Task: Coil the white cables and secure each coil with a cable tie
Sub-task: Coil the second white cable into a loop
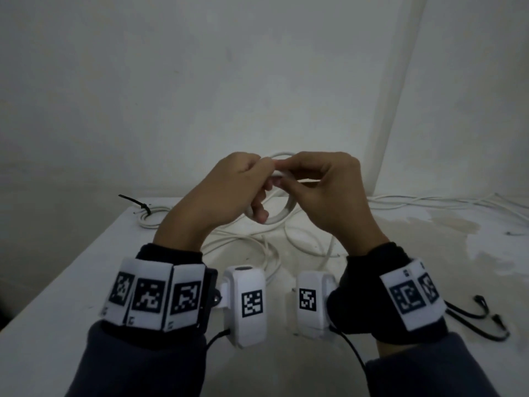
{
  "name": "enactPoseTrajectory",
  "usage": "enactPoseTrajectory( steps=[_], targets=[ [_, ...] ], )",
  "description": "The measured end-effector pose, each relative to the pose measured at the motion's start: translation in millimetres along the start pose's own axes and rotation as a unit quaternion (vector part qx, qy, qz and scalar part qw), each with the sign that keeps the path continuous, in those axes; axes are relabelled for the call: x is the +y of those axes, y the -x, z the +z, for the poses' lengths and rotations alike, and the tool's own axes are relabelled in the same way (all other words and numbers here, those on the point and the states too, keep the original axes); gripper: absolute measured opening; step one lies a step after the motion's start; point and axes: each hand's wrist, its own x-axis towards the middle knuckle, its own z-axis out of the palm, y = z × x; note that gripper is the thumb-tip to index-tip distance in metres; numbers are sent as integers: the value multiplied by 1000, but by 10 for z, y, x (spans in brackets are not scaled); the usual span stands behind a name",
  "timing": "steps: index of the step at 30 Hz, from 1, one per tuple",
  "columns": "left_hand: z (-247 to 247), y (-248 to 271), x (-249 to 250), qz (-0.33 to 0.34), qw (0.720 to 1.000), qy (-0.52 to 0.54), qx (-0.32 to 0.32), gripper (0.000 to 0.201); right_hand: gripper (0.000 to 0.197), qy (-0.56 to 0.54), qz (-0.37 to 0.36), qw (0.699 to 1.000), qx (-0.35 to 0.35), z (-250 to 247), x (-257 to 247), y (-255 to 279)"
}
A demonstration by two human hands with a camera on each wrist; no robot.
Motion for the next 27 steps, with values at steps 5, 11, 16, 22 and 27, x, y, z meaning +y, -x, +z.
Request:
enactPoseTrajectory(
  steps=[5,11,16,22,27],
  targets=[
    [67,22,80,-32,994,106,3,29,21,81,-56,995,25,-47,4,-27],
    [124,-11,63,-28,978,203,-22,29,23,91,-81,990,70,-62,46,-33],
    [95,15,45,-19,987,156,-39,26,15,159,-138,973,92,-53,87,-21],
    [103,17,70,1,994,112,17,29,8,165,-167,966,107,-14,50,-17],
    [96,11,71,-16,987,136,78,35,7,160,-168,967,109,16,-41,-15]
  ],
)
